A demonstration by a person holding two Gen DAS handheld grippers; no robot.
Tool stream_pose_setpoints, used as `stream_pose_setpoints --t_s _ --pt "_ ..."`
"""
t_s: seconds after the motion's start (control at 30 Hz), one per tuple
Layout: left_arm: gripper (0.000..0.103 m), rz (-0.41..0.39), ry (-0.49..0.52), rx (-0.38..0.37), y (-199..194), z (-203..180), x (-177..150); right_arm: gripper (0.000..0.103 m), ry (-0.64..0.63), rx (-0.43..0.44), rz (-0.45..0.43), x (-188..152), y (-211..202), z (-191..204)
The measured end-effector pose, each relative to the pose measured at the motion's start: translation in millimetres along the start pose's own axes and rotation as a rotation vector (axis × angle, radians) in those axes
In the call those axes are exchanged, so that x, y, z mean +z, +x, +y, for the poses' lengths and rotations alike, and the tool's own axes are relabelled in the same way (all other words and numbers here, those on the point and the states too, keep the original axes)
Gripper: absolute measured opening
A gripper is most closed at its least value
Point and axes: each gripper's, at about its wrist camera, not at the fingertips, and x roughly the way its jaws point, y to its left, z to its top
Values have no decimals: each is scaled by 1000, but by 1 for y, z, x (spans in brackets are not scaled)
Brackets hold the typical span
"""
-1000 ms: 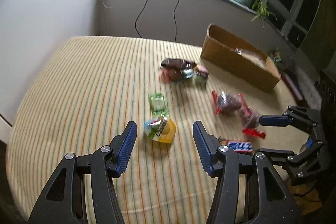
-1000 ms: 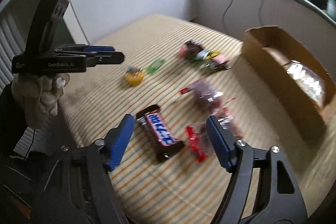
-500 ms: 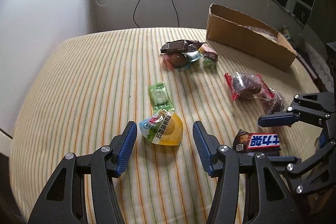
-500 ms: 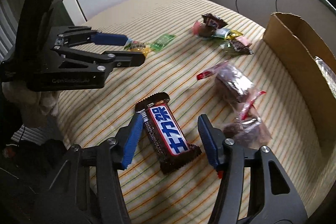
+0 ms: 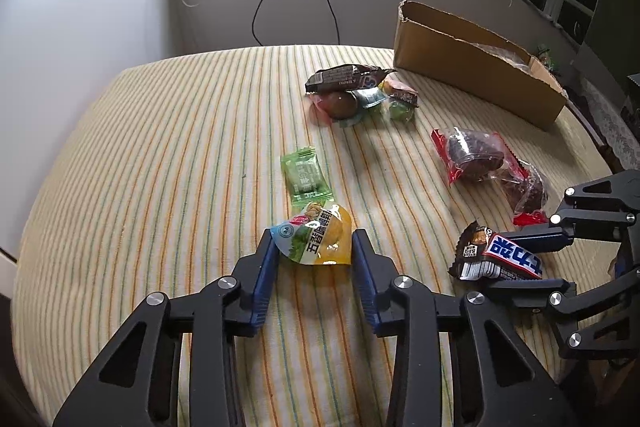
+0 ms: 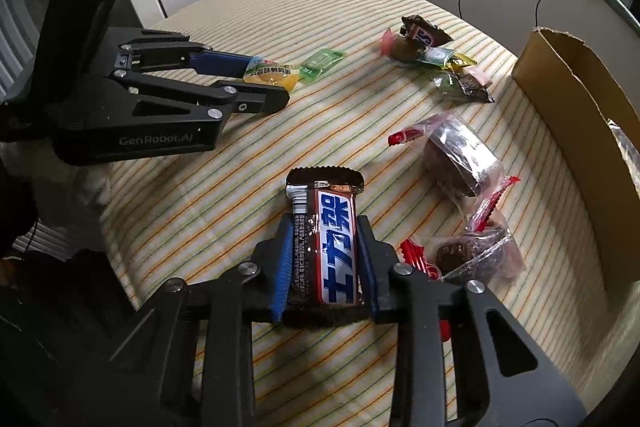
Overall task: Organize snacks
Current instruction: 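Grasp the chocolate bar with the right gripper while the left gripper grasps the yellow jelly cup, then carry both snacks to the box and release them inside with both grippers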
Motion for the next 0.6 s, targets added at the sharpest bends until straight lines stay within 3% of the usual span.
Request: stream_pose_setpoints --t_s 0.07,0.6 --pt "31 -5 -13 -7 -1 1 0 30 12 4 -6 0 -1 -1" --pt "30 -62 -38 -46 -19 1 10 30 77 10 -97 4 -36 -10"
